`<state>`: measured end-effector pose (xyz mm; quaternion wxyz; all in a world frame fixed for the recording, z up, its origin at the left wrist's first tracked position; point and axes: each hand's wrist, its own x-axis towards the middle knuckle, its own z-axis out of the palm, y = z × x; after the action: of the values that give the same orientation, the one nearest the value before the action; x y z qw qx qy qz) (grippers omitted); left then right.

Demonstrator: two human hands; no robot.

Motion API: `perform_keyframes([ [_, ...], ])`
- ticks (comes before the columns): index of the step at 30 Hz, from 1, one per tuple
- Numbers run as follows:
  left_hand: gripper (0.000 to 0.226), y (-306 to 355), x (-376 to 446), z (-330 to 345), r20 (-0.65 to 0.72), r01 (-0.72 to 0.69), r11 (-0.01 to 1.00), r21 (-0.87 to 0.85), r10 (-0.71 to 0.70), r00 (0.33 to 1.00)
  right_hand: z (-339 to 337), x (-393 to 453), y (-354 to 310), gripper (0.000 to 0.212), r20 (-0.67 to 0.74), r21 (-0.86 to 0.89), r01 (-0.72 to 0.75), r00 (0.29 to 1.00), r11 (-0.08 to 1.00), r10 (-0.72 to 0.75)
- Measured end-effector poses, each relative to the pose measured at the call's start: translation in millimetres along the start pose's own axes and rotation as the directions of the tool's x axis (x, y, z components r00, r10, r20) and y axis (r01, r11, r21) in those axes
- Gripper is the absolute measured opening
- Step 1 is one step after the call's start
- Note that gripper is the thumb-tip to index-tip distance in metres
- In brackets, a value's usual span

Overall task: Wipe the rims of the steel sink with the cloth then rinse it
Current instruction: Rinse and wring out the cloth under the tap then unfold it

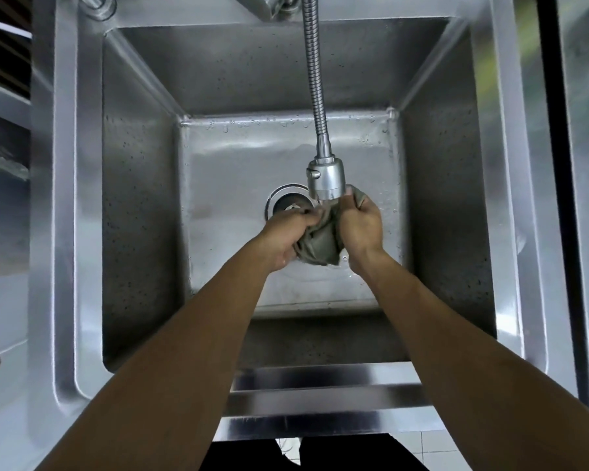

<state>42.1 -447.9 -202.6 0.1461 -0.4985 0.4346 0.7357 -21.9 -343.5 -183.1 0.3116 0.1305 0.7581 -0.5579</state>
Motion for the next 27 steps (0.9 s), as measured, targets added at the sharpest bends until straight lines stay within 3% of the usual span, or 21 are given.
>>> perform_keyframes([
  [4,0.017,2,7,-4,-0.159,-0.082,0.994,-0.072,0.07,0.985,4,-21,5,0.022,0.201,-0.061,0.029,0.979,0.998,-0.016],
  [6,0.015,1,4,10,-0.144,-0.088,0.995,-0.053,0.08,0.986,3,-15,6,0.024,0.165,-0.064,0.044,0.986,0.997,-0.033],
  [9,0.016,-5,-3,24,-0.083,-0.107,0.994,-0.012,0.105,0.991,-7,4,4,0.024,-0.007,0.017,0.014,1.0,1.0,-0.013],
  [12,0.008,-4,-2,0,-0.196,-0.165,0.985,-0.04,0.154,0.968,-18,2,5,0.019,0.053,0.05,-0.049,0.997,0.998,0.047],
  [16,0.029,-1,-22,-34,-0.038,-0.048,0.996,-0.074,0.045,0.998,-25,-18,3,0.012,0.295,0.028,-0.036,0.955,0.999,0.026],
  [19,0.046,4,-39,-53,0.051,0.006,1.0,-0.008,-0.006,0.999,-28,-31,-4,0.023,0.392,-0.107,0.051,0.92,0.993,-0.005],
  [22,0.015,13,-55,-59,0.113,0.036,0.998,0.052,-0.042,0.993,-29,-48,-12,0.02,0.462,-0.17,0.0,0.883,0.985,0.08],
  [24,0.013,16,-63,-57,0.102,0.028,0.999,0.028,-0.03,0.994,-27,-58,-16,0.025,0.463,-0.168,-0.022,0.881,0.986,0.098],
  [27,0.016,15,-67,-56,-0.013,-0.076,0.997,-0.01,0.075,0.997,-22,-66,-19,0.016,0.429,-0.224,0.174,0.901,0.959,-0.064],
])
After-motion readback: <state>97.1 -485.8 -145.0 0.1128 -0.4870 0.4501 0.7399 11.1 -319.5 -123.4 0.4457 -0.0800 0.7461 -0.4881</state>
